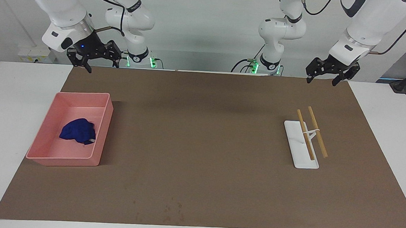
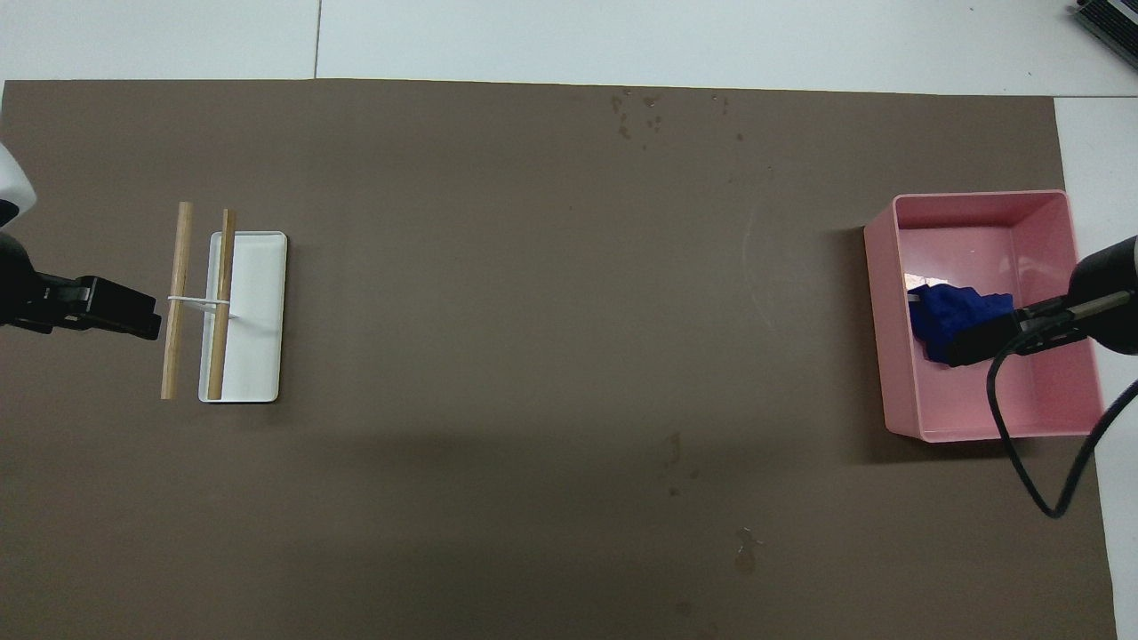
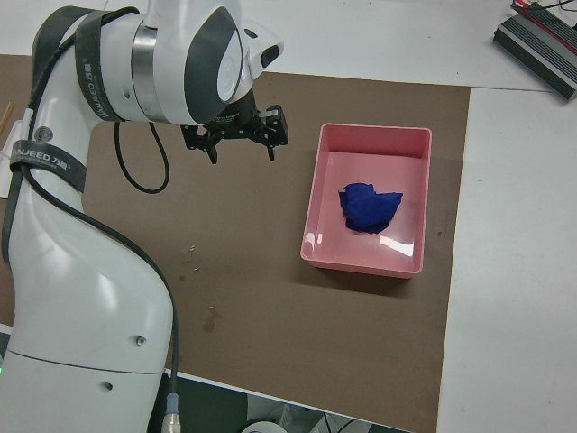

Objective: Wipe water with towel using both arms

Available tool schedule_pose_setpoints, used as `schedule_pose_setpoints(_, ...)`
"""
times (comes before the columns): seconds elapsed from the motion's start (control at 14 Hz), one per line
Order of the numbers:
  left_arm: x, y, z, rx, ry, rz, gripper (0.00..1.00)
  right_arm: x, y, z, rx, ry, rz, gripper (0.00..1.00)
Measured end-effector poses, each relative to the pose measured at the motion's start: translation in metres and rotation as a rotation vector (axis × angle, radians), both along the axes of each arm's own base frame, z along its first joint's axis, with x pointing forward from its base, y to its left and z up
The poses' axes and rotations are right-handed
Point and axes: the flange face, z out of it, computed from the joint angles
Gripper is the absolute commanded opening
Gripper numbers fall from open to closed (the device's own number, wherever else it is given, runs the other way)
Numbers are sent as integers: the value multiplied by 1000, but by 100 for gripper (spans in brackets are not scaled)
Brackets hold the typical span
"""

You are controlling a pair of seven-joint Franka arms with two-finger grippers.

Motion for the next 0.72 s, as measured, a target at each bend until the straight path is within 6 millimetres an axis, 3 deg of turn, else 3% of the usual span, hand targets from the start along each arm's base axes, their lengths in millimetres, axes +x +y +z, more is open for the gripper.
schedule_pose_setpoints(0.72, 0, 0, 0, 0, 0, 0, 100, 10, -2, -2, 3, -69, -9, 100)
